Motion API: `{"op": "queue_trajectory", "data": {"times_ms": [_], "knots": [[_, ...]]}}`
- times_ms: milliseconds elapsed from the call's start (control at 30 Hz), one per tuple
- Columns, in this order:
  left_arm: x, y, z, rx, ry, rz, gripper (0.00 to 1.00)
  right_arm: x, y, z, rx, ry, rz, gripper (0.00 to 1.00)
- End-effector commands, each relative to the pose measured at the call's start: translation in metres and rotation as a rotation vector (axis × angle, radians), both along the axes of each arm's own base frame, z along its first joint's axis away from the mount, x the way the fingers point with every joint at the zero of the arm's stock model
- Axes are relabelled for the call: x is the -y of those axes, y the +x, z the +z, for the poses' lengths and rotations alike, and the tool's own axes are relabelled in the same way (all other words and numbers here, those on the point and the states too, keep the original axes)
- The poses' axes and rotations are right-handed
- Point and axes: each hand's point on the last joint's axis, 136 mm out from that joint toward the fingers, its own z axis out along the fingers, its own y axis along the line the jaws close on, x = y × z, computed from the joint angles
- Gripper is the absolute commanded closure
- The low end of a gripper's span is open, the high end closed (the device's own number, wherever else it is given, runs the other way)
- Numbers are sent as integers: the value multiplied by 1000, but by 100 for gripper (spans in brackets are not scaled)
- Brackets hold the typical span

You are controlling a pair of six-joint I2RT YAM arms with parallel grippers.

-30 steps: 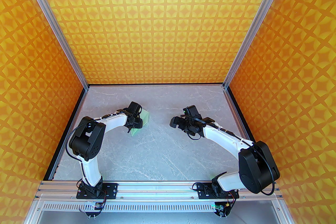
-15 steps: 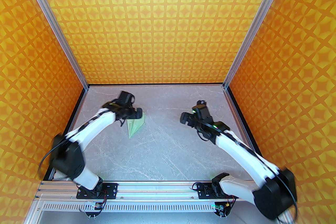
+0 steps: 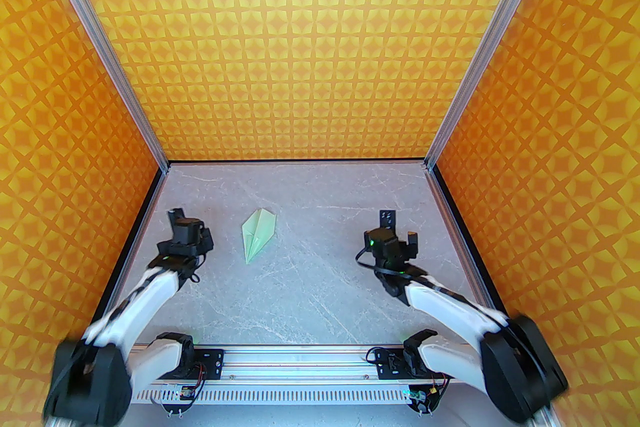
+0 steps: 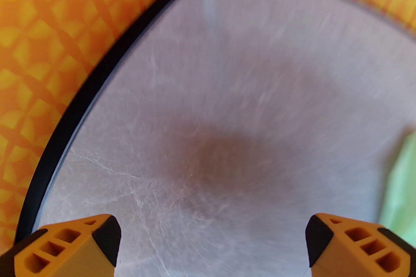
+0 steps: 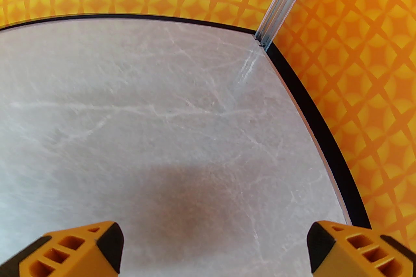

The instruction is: Fold a paper plane with a square sheet of paper (fold left side to right side)

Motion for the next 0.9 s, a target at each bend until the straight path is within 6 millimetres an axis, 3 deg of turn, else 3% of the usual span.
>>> {"op": "queue_trajectory", "data": {"times_ms": [0, 67, 133, 233, 433, 500, 667, 867], "knots": [[-8, 44, 20, 160, 85, -21, 1, -5, 21, 46, 299, -59, 32, 1], [-6, 55, 17, 219, 111, -46, 1, 1, 27, 51, 334, -54, -22, 1], [-3, 64, 27, 299, 122, -79, 1, -15, 38, 38, 305, 0, 110, 1], [4, 72, 33, 364, 158, -154, 1, -11, 44, 32, 265, 28, 120, 1], [12, 66, 22, 430, 63, -265, 1, 2, 54, 13, 264, 230, 233, 1], [13, 64, 18, 495, 60, -291, 1, 7, 55, 7, 233, 241, 206, 1], [8, 63, 15, 458, 38, -260, 1, 25, 56, 9, 241, 234, 93, 1], [8, 63, 16, 468, 50, -265, 1, 18, 58, 8, 228, 234, 135, 2]]}}
